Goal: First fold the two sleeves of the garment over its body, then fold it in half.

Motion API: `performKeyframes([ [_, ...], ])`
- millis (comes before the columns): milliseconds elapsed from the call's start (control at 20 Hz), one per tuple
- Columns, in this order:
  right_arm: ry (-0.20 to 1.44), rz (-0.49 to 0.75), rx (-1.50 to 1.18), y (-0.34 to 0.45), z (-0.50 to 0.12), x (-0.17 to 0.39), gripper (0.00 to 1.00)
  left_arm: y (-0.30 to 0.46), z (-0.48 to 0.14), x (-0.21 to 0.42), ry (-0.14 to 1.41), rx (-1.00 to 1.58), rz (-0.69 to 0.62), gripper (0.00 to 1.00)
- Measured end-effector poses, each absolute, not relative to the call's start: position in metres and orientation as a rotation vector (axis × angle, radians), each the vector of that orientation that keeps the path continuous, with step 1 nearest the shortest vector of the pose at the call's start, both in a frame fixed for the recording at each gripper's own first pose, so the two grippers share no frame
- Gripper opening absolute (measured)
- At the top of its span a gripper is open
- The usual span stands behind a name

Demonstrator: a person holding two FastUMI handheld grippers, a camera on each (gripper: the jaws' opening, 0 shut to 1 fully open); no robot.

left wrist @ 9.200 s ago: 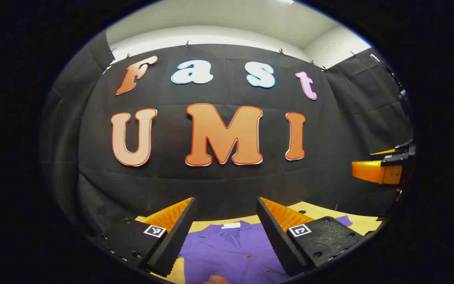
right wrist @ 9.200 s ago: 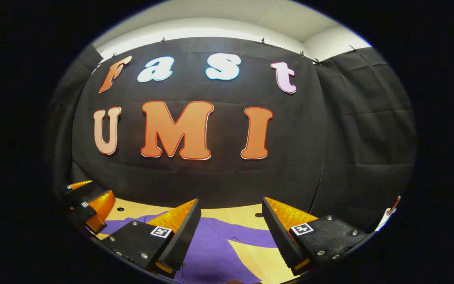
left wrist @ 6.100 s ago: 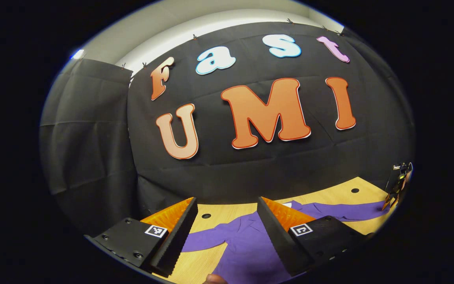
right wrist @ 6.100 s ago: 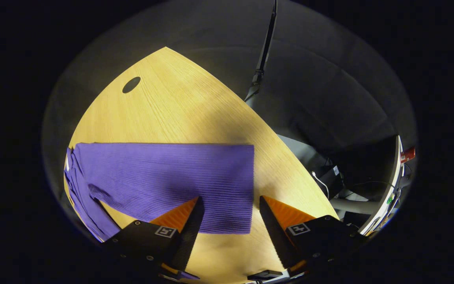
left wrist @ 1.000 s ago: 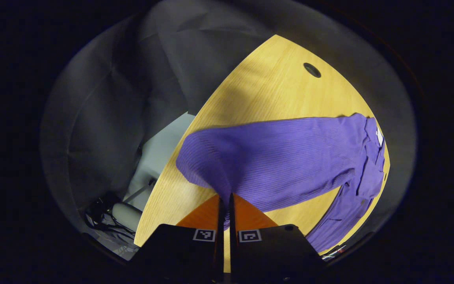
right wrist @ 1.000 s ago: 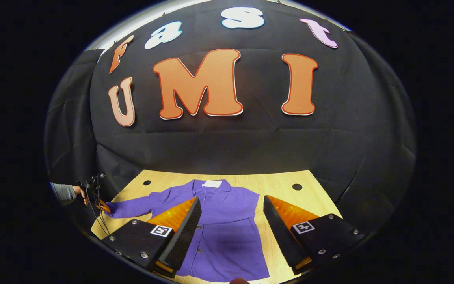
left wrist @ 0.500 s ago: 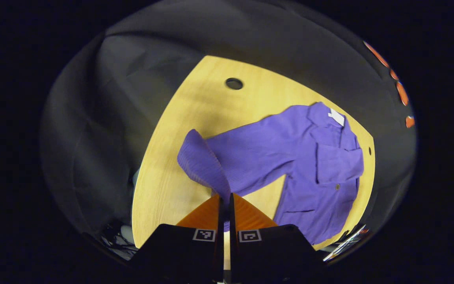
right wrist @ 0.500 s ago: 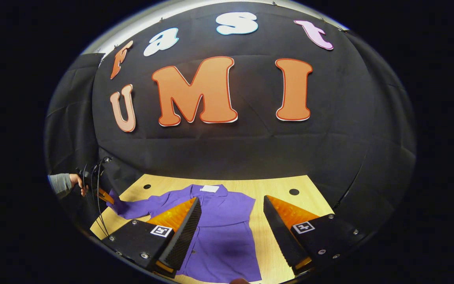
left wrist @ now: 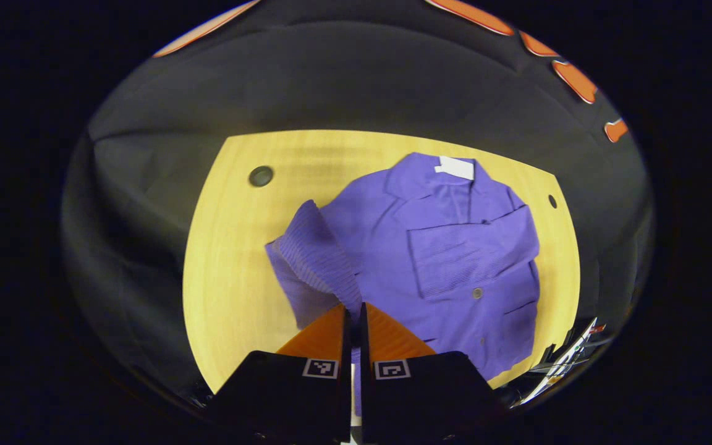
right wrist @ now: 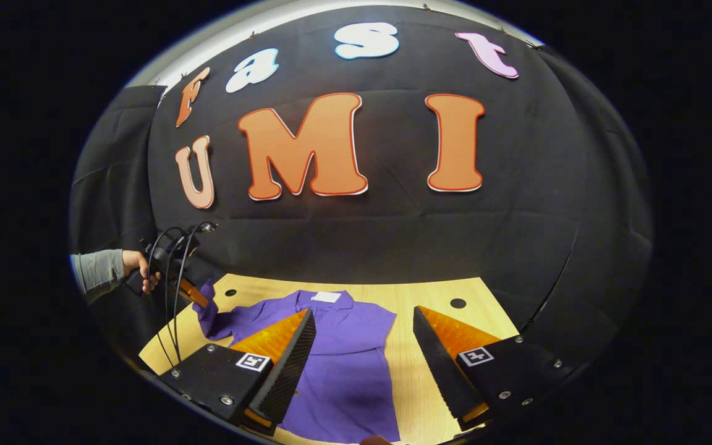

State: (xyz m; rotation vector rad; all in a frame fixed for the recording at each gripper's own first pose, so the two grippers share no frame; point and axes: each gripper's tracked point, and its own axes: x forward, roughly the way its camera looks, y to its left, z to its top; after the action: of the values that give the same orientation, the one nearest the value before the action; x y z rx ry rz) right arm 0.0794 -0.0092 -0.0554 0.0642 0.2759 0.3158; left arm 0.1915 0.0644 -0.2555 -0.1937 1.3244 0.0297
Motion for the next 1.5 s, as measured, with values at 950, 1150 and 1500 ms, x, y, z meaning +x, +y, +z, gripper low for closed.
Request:
performKeyframes([
  [950,0.297,0.206,0.142,-0.091,-0.072,0.086,0.95,-0.205,-0.271,0.308,1.285,0.076,-0.347,0.12],
  [1150,0.312,0.214,0.141,-0.091,-0.077,0.088,0.95,-0.252,-0.258,0.311,1.21,0.013,-0.46,0.33],
  [1500,0.319,0.248,0.135,-0.081,-0.083,0.093,0.95,-0.232,-0.203,0.302,0.989,0.006,-0.454,0.87],
])
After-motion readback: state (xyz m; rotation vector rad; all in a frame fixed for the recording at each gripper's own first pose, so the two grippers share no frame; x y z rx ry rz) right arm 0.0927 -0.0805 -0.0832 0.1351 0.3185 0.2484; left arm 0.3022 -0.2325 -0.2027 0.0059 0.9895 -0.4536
